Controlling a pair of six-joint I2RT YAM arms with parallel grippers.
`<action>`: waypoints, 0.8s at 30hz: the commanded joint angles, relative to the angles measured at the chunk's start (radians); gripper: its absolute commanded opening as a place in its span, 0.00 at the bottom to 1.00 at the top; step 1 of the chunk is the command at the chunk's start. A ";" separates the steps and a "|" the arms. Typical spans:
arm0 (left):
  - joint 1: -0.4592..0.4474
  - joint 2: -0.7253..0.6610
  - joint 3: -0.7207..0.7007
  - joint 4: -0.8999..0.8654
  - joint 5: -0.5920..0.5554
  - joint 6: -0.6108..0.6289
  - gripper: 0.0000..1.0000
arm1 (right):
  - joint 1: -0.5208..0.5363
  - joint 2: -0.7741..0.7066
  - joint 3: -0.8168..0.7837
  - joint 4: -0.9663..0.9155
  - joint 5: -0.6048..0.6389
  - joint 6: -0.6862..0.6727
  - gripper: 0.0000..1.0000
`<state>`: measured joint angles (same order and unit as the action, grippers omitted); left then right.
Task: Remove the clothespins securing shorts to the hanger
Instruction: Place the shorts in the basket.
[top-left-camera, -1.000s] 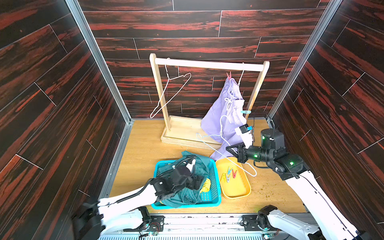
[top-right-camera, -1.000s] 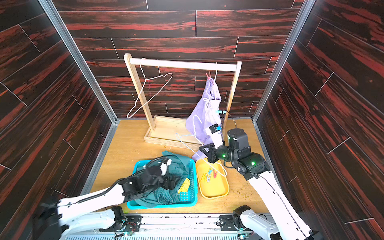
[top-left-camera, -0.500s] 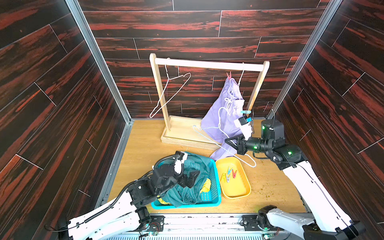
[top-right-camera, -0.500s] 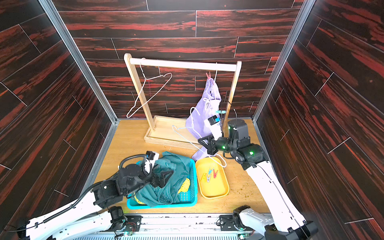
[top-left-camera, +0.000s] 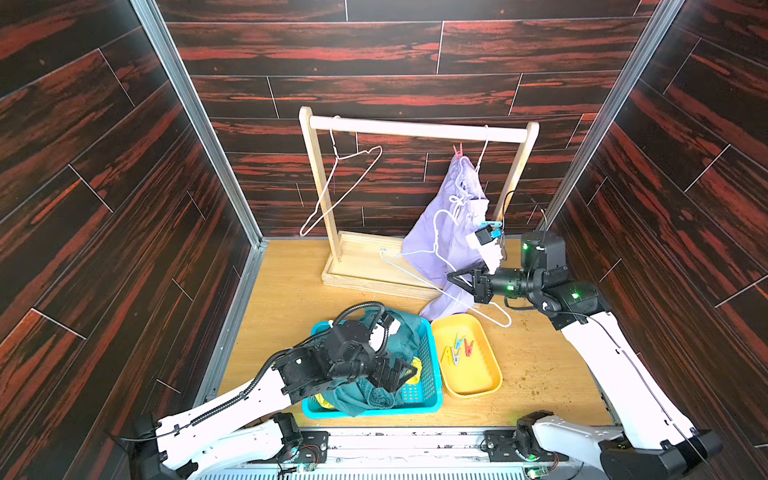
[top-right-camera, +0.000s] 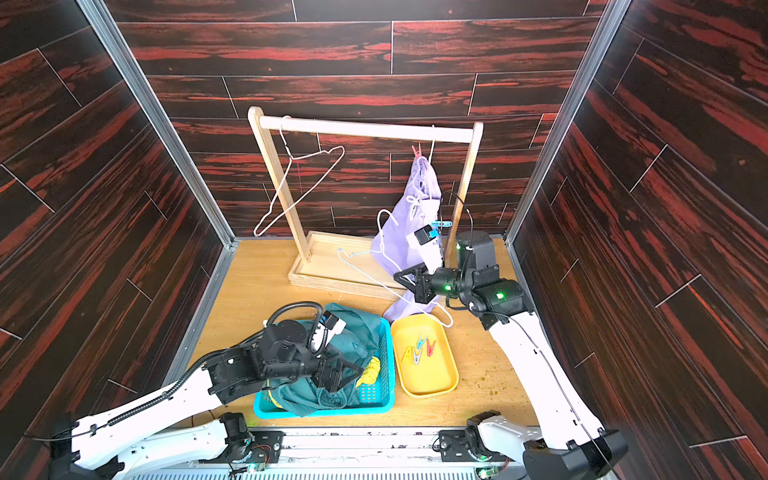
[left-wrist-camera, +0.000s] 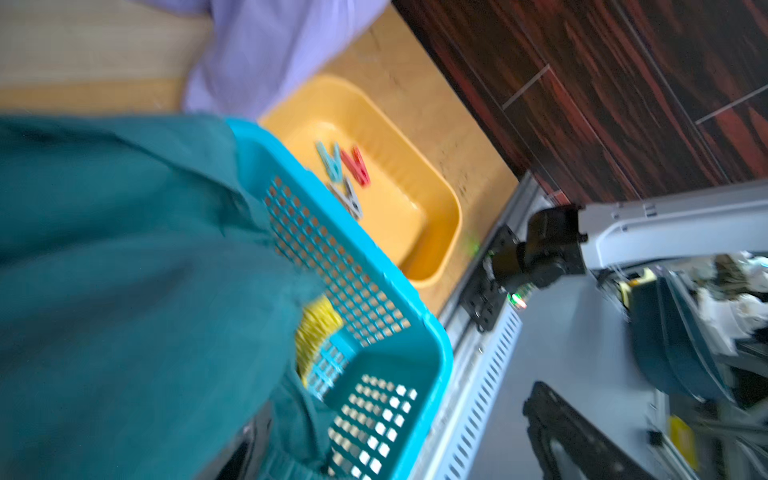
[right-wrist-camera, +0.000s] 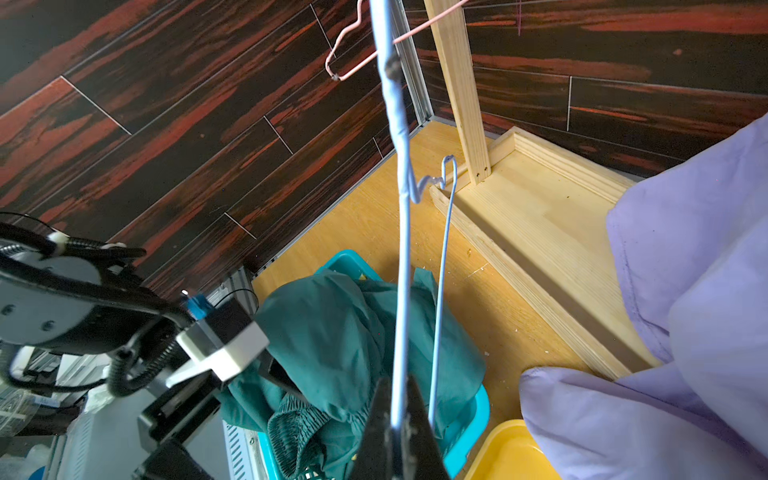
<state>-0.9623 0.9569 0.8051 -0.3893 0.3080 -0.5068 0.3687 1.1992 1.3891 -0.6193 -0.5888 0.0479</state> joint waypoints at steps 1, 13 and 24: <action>0.003 0.009 0.066 -0.131 0.083 -0.022 0.98 | -0.011 0.015 0.002 0.022 -0.049 -0.012 0.00; -0.001 -0.101 0.176 -0.049 0.053 -0.116 0.97 | -0.066 -0.024 -0.051 0.022 -0.119 -0.052 0.00; -0.001 -0.172 0.214 0.095 -0.446 0.218 1.00 | -0.096 -0.017 -0.048 0.102 -0.373 -0.223 0.00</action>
<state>-0.9623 0.7467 0.9859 -0.2920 0.0643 -0.4416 0.2737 1.1988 1.3418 -0.5514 -0.8585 -0.0753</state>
